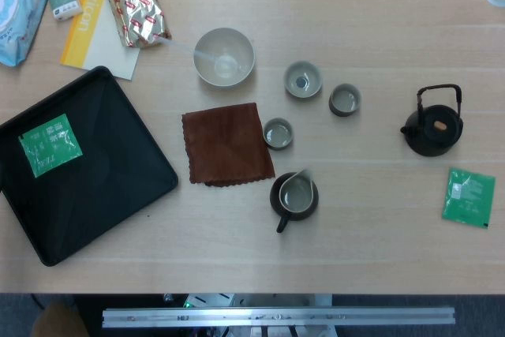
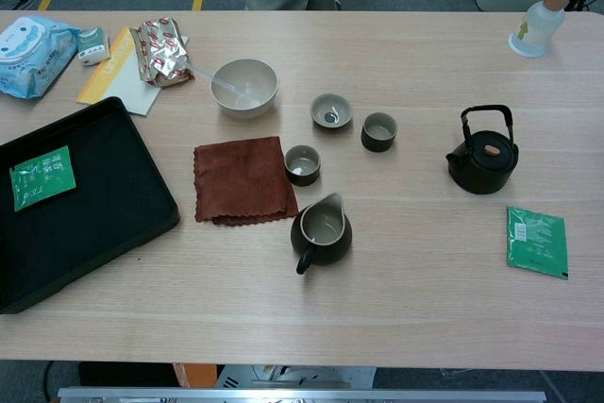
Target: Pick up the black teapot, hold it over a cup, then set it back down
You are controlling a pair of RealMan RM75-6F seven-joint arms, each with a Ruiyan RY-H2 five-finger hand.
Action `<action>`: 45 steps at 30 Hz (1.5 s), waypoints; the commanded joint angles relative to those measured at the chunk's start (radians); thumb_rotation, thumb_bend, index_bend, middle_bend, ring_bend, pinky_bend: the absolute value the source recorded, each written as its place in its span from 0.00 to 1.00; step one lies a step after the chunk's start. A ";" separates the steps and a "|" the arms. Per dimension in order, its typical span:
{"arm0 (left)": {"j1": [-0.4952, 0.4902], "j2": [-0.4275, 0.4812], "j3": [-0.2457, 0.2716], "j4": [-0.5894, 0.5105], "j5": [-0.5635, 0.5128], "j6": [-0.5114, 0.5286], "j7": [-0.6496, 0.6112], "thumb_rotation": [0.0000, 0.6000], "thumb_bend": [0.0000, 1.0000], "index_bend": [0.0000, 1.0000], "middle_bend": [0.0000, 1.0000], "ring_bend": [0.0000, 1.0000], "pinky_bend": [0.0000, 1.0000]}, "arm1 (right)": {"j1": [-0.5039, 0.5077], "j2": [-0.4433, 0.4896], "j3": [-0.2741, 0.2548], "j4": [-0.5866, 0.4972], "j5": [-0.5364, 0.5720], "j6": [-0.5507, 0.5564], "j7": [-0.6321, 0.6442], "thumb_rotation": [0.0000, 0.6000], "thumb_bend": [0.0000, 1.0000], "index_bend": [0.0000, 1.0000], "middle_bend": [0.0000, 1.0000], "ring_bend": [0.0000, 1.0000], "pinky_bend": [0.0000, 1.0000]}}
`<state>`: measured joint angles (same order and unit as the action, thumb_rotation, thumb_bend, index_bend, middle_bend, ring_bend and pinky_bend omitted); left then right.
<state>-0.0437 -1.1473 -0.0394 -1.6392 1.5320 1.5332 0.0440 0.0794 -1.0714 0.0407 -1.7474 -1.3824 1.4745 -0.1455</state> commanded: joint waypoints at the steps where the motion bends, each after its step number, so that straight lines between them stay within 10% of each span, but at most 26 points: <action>1: -0.001 0.000 0.000 -0.001 -0.002 -0.002 0.001 1.00 0.39 0.14 0.20 0.14 0.15 | 0.002 0.000 0.002 -0.002 0.001 -0.009 0.006 0.82 0.02 0.31 0.28 0.17 0.15; 13: 0.006 0.007 0.001 0.017 -0.010 0.009 -0.026 1.00 0.39 0.14 0.20 0.14 0.15 | 0.119 0.009 0.042 -0.050 0.027 -0.186 -0.058 0.81 0.02 0.31 0.29 0.17 0.15; 26: 0.041 0.014 0.003 0.018 -0.051 0.032 -0.033 1.00 0.39 0.14 0.20 0.14 0.15 | 0.410 -0.147 0.159 0.080 0.260 -0.503 -0.225 0.52 0.00 0.43 0.43 0.30 0.15; 45: 0.040 0.008 -0.001 0.031 -0.081 0.004 -0.025 1.00 0.39 0.14 0.20 0.14 0.15 | 0.572 -0.369 0.127 0.351 0.457 -0.660 -0.289 0.50 0.00 0.43 0.42 0.30 0.15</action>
<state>-0.0039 -1.1393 -0.0406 -1.6080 1.4508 1.5376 0.0188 0.6432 -1.4304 0.1738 -1.4083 -0.9331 0.8235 -0.4307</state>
